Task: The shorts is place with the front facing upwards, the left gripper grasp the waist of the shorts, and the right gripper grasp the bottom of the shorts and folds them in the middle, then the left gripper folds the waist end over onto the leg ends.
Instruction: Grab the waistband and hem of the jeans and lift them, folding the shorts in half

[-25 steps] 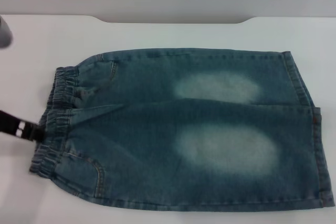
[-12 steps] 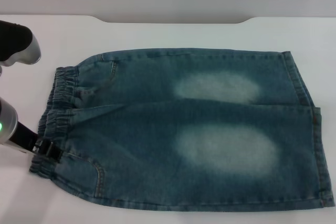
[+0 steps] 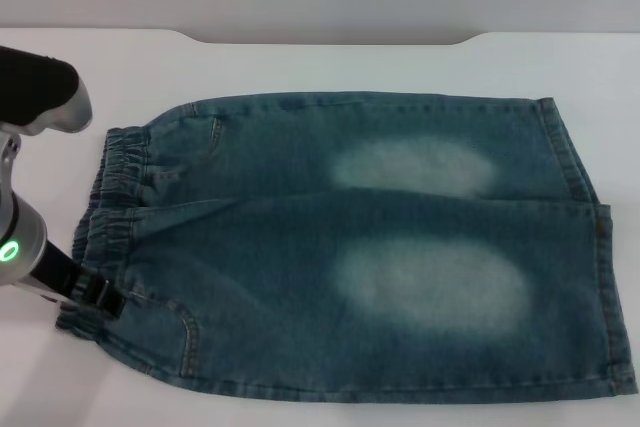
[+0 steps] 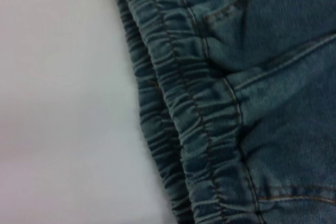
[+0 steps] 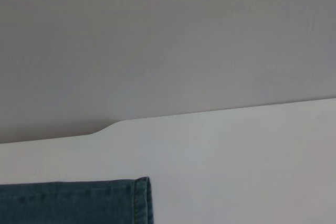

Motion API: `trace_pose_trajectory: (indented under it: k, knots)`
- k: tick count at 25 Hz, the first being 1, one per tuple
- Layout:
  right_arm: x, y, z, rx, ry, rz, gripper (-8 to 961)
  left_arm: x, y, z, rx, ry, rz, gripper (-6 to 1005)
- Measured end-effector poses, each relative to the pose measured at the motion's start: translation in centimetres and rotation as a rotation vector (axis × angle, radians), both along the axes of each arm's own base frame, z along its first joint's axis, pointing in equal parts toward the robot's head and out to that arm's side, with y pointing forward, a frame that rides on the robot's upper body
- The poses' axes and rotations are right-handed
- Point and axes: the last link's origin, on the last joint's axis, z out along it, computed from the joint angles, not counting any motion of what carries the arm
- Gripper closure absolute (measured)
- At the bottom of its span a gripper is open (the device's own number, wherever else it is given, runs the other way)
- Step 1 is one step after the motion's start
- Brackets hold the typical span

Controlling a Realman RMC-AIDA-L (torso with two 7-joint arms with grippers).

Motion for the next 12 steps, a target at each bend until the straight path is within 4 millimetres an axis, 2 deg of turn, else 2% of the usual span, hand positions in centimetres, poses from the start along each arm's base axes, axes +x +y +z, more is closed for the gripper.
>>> trace_pose_trajectory:
  k: [12]
  knots:
    - [-0.27,-0.07,0.11,-0.007,-0.01,0.016,302,-0.16,-0.03,-1.0,0.006,-0.008,0.015,419]
